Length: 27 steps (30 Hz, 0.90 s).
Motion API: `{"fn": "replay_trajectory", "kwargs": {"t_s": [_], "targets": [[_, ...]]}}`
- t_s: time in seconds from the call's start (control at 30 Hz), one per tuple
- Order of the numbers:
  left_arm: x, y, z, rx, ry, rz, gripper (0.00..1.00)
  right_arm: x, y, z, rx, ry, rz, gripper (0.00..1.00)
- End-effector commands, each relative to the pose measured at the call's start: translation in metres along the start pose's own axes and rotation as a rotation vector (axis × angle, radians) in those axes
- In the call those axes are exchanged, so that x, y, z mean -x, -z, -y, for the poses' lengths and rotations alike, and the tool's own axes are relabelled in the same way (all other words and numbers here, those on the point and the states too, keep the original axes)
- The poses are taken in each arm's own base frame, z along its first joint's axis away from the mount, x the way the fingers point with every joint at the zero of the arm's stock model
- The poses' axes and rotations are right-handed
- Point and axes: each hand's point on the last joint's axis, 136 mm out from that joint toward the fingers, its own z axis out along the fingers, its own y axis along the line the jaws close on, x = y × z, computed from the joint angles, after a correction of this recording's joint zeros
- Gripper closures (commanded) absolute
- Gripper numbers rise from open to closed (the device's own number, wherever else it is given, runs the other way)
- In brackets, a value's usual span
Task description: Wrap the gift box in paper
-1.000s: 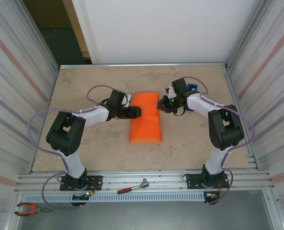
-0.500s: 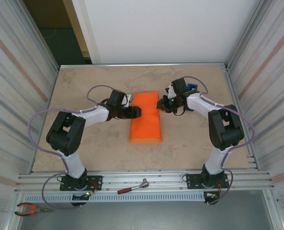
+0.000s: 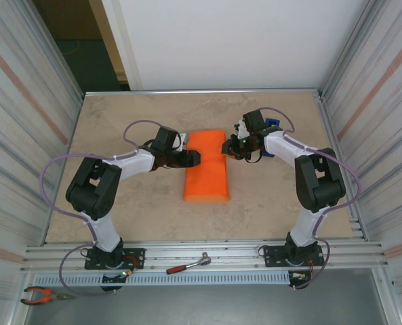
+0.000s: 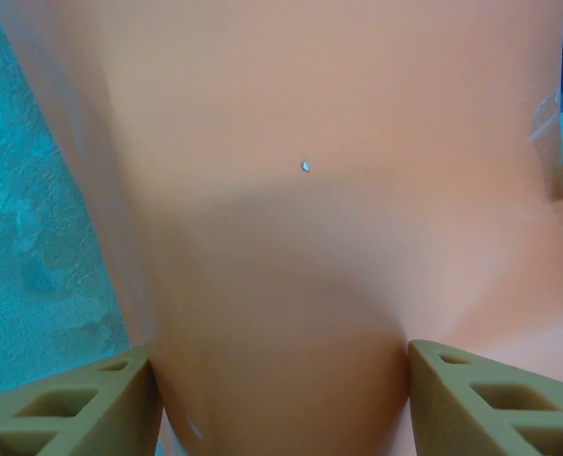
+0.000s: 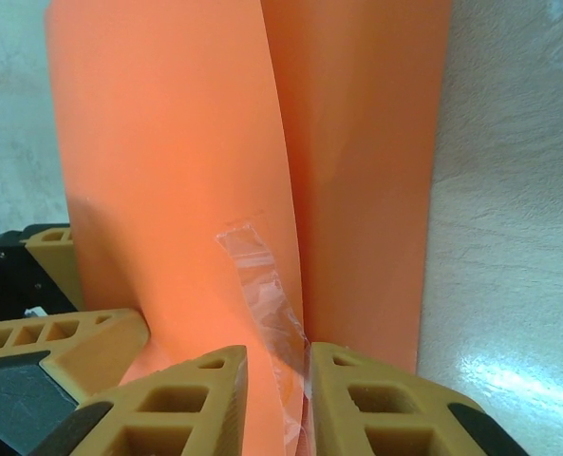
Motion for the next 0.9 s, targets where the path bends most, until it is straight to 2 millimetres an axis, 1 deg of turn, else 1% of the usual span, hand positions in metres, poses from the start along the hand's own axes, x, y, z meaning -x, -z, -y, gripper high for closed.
{"fn": "replay_trajectory", "kwargs": {"t_s": [0.0, 0.53, 0.7, 0.83, 0.87], "targets": [[-0.0786, -0.0165, -0.0618, 0.232, 0.069, -0.228, 0.37, 0.0055, 0.0097, -0.0012, -0.033, 0.029, 0.025, 0.74], [-0.0769, -0.0162, -0.0614, 0.234, 0.069, -0.226, 0.37, 0.0041, 0.0088, 0.0016, -0.047, 0.027, 0.022, 0.68], [-0.0769, -0.0165, -0.0613, 0.233, 0.067, -0.227, 0.37, 0.0040, 0.0085, 0.0023, -0.046, 0.025, 0.022, 0.67], [-0.0759, -0.0162, -0.0610, 0.233, 0.068, -0.224, 0.37, 0.0066, 0.0127, 0.0039, -0.049, 0.022, 0.036, 0.67], [-0.0766, -0.0161, -0.0612, 0.233, 0.071, -0.225, 0.37, 0.0082, 0.0164, 0.0047, -0.050, 0.017, 0.046, 0.67]]}}
